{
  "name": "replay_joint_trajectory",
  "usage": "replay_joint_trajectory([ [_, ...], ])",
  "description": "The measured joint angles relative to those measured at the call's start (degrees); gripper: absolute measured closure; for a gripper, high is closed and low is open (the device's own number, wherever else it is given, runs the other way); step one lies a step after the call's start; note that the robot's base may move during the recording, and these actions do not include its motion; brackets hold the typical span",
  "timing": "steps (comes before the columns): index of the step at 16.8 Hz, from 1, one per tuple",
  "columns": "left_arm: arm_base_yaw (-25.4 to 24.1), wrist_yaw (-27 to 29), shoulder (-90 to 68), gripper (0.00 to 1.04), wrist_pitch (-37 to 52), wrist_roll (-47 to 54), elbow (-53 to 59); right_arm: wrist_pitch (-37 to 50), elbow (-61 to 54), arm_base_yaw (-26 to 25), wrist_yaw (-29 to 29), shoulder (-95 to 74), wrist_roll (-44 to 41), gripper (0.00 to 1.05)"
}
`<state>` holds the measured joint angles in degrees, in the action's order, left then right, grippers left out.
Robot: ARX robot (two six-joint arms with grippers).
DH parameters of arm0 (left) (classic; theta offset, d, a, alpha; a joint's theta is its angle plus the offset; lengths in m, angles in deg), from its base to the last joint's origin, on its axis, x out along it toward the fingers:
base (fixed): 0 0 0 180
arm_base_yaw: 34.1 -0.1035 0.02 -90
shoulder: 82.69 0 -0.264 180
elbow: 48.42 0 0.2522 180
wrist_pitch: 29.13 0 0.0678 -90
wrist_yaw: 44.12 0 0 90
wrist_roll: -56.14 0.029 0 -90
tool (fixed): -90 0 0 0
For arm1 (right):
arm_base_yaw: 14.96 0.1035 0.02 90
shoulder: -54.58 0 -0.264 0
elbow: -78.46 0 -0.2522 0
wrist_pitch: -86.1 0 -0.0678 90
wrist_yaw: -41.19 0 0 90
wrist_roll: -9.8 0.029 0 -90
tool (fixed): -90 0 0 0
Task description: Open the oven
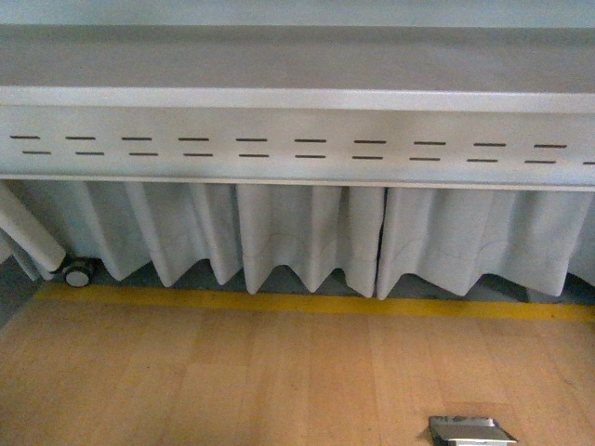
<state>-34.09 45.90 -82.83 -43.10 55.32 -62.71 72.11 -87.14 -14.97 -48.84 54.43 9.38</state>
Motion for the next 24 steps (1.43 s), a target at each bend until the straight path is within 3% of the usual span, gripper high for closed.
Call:
replay_joint_trajectory([
  [24, 0.0, 0.0, 0.0, 0.07, 0.0, 0.0, 0.0, 0.0, 0.0, 0.0, 0.0, 0.0, 0.0, 0.07],
])
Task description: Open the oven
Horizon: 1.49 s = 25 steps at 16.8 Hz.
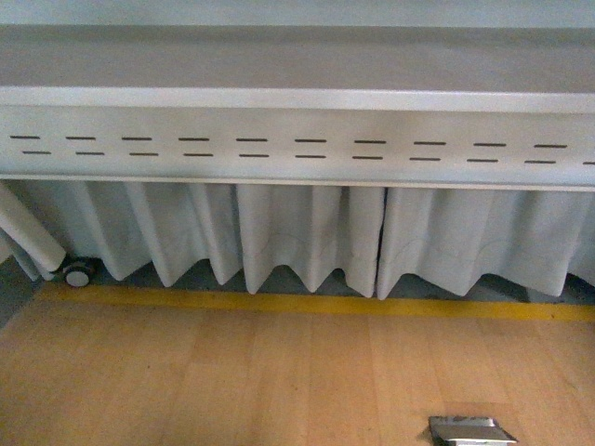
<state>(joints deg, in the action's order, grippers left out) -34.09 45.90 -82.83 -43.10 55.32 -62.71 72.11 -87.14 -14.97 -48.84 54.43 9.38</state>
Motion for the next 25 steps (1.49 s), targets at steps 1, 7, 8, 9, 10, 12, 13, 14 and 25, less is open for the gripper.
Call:
replay_joint_trajectory([
  [1, 0.0, 0.0, 0.0, 0.07, 0.0, 0.0, 0.0, -0.02, 0.0, 0.0, 0.0, 0.0, 0.0, 0.07],
  [7, 0.0, 0.0, 0.0, 0.07, 0.0, 0.0, 0.0, 0.0, 0.0, 0.0, 0.0, 0.0, -0.02, 0.07],
  [8, 0.0, 0.0, 0.0, 0.07, 0.0, 0.0, 0.0, 0.0, 0.0, 0.0, 0.0, 0.0, 0.0, 0.07],
  [9, 0.0, 0.0, 0.0, 0.07, 0.0, 0.0, 0.0, 0.0, 0.0, 0.0, 0.0, 0.0, 0.0, 0.07],
  [10, 0.0, 0.0, 0.0, 0.07, 0.0, 0.0, 0.0, -0.02, 0.0, 0.0, 0.02, 0.0, 0.0, 0.07],
  [12, 0.0, 0.0, 0.0, 0.07, 0.0, 0.0, 0.0, 0.0, 0.0, 0.0, 0.0, 0.0, 0.0, 0.07],
  [13, 0.0, 0.0, 0.0, 0.07, 0.0, 0.0, 0.0, 0.0, 0.0, 0.0, 0.0, 0.0, 0.0, 0.07],
  [14, 0.0, 0.0, 0.0, 0.07, 0.0, 0.0, 0.0, 0.0, 0.0, 0.0, 0.0, 0.0, 0.0, 0.07],
  [25, 0.0, 0.0, -0.02, 0.07, -0.22, 0.0, 0.0, -0.13, 0.0, 0.0, 0.02, 0.0, -0.02, 0.07],
])
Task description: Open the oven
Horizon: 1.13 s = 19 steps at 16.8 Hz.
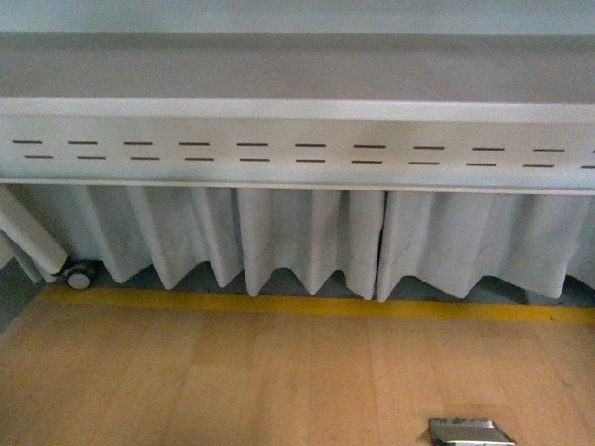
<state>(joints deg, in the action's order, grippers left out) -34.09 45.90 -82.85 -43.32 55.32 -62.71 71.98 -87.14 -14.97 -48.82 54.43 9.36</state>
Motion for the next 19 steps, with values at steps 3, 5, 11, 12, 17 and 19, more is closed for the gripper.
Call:
replay_joint_trajectory([
  [3, 0.0, 0.13, 0.02, 0.07, 0.17, 0.0, 0.0, 0.09, 0.0, 0.0, -0.02, -0.04, 0.0, 0.07],
  [5, 0.0, 0.04, 0.02, 0.07, 0.17, 0.0, 0.0, 0.09, 0.0, 0.0, 0.07, 0.0, 0.0, 0.07],
  [11, 0.0, 0.0, 0.02, 0.07, 0.2, 0.04, 0.0, 0.09, 0.0, 0.0, 0.02, 0.0, 0.0, 0.07],
  [12, 0.0, 0.0, 0.02, 0.07, 0.22, 0.04, 0.0, 0.13, 0.0, 0.0, -0.02, 0.0, 0.02, 0.07],
  [17, 0.0, 0.0, 0.02, 0.07, 0.46, 0.04, 0.0, 0.37, 0.0, 0.0, 0.0, -0.04, 0.02, 0.07],
  [19, 0.0, 0.0, 0.0, 0.07, 0.31, 0.07, 0.0, 0.24, 0.0, 0.0, 0.0, -0.07, 0.02, 0.07],
])
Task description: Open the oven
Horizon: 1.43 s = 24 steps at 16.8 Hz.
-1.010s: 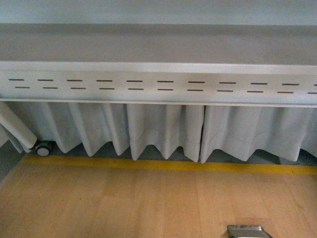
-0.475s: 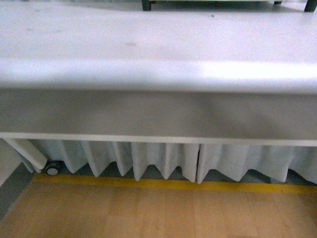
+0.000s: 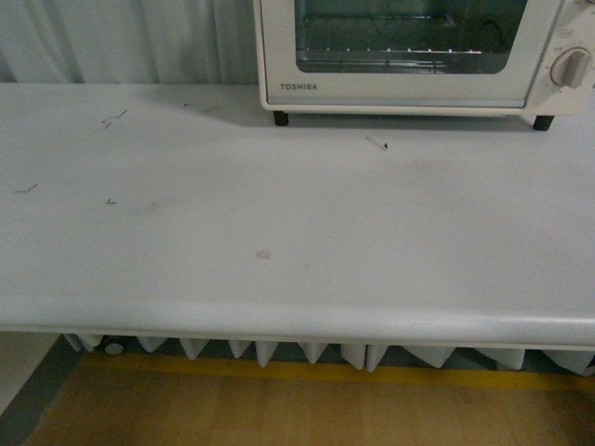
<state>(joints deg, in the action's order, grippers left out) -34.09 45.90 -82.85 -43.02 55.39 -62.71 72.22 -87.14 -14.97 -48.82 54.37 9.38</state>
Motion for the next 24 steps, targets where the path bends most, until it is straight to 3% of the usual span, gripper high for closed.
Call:
replay_joint_trajectory([
  [24, 0.0, 0.0, -0.02, 0.07, -0.13, 0.15, -0.02, -0.17, 0.0, 0.0, 0.0, 0.0, -0.02, 0.07],
])
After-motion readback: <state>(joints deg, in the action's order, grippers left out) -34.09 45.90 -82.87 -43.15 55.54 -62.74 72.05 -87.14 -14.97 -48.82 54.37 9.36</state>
